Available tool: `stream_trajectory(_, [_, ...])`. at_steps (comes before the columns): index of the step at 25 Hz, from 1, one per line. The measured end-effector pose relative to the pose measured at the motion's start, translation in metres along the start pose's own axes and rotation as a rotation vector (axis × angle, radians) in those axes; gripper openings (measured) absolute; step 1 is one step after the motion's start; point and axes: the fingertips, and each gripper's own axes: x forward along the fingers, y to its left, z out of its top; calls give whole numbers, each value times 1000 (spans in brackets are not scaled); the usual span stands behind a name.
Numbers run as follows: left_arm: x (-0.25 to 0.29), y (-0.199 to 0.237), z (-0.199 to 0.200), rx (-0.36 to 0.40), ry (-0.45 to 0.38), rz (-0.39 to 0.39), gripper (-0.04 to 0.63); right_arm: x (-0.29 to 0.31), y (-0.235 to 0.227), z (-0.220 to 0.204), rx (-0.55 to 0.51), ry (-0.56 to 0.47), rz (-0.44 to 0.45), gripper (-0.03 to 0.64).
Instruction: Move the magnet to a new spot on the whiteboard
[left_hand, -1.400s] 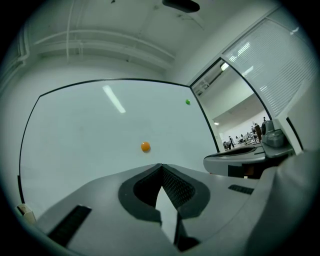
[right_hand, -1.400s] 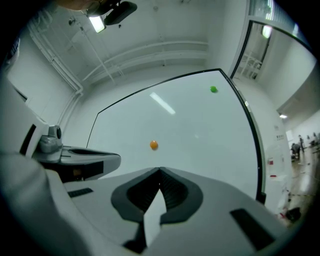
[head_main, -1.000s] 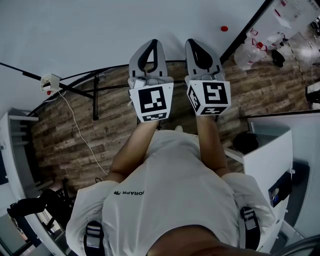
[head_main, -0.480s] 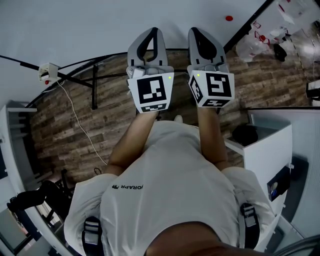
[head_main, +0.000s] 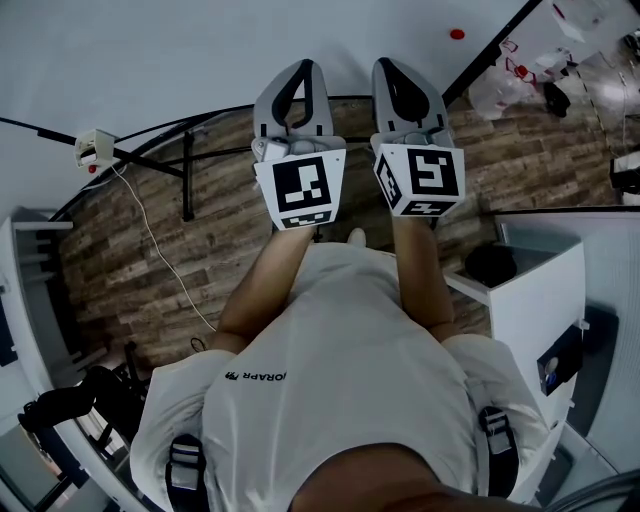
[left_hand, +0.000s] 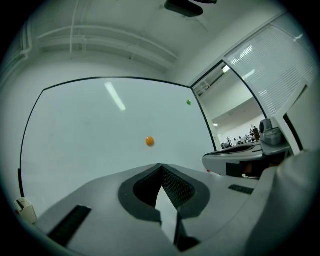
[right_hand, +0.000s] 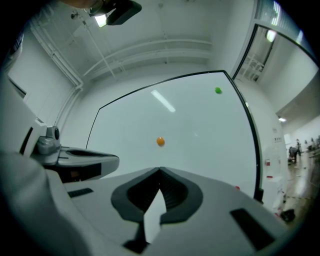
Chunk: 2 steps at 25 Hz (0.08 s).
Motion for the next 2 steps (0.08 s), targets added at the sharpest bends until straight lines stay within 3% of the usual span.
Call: stream_trajectory(2, [-2, 2, -1, -2, -1, -3, 2, 0, 3, 0, -2, 2, -1, 12])
